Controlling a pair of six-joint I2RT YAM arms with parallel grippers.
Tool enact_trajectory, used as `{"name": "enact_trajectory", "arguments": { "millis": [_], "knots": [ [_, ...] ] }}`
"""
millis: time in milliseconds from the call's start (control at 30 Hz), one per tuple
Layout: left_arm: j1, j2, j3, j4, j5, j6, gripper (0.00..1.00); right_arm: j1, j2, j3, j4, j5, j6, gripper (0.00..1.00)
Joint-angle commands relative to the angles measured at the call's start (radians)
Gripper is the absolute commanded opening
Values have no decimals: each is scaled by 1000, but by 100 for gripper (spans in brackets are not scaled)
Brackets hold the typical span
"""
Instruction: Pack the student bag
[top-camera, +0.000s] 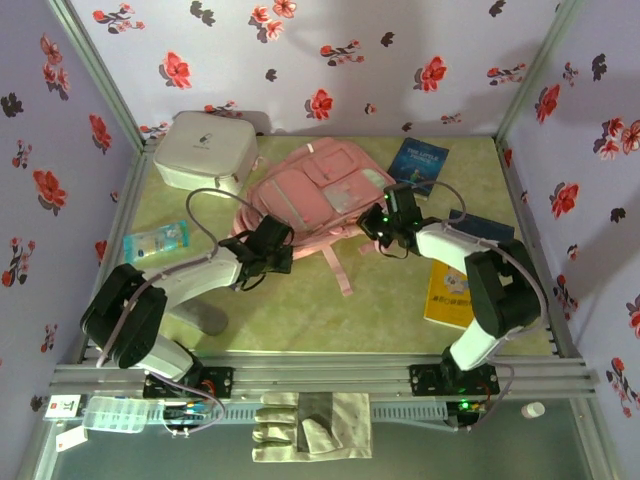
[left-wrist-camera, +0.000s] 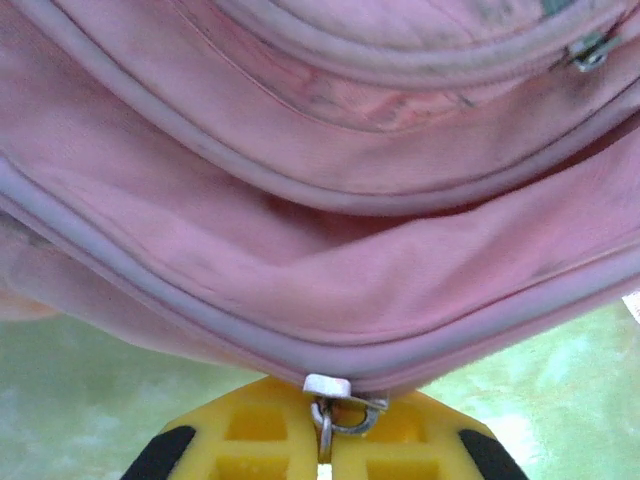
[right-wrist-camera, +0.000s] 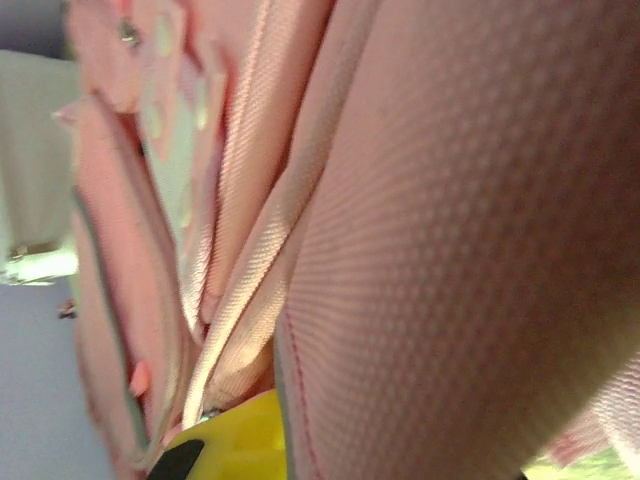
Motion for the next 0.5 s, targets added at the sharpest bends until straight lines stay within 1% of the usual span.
{"name": "enact_trajectory", "arguments": {
  "millis": [0, 67, 167, 200, 267, 400, 467],
  "knots": [
    [16, -2, -22, 8, 75, 66, 0, -65, 63, 69, -21, 64, -129, 6],
    [7, 19, -6, 36, 128, 82, 0, -67, 83, 101, -49, 36, -145, 13],
    [-22, 41, 51, 31, 169, 133, 0, -68, 54, 89, -55, 20, -118, 38],
    [-27, 47, 75, 13, 178, 146, 0, -70, 26, 77, -61, 26, -102, 45],
    [-32, 55, 111, -11, 199, 158, 0, -73, -35, 40, -74, 46, -69, 56],
    [-58, 79, 165, -55, 240, 138, 0, -66, -174, -67, -88, 85, 39, 67],
    [-76, 107, 202, -89, 248, 125, 0, -52, -225, -125, -71, 104, 106, 70]
  ]
}}
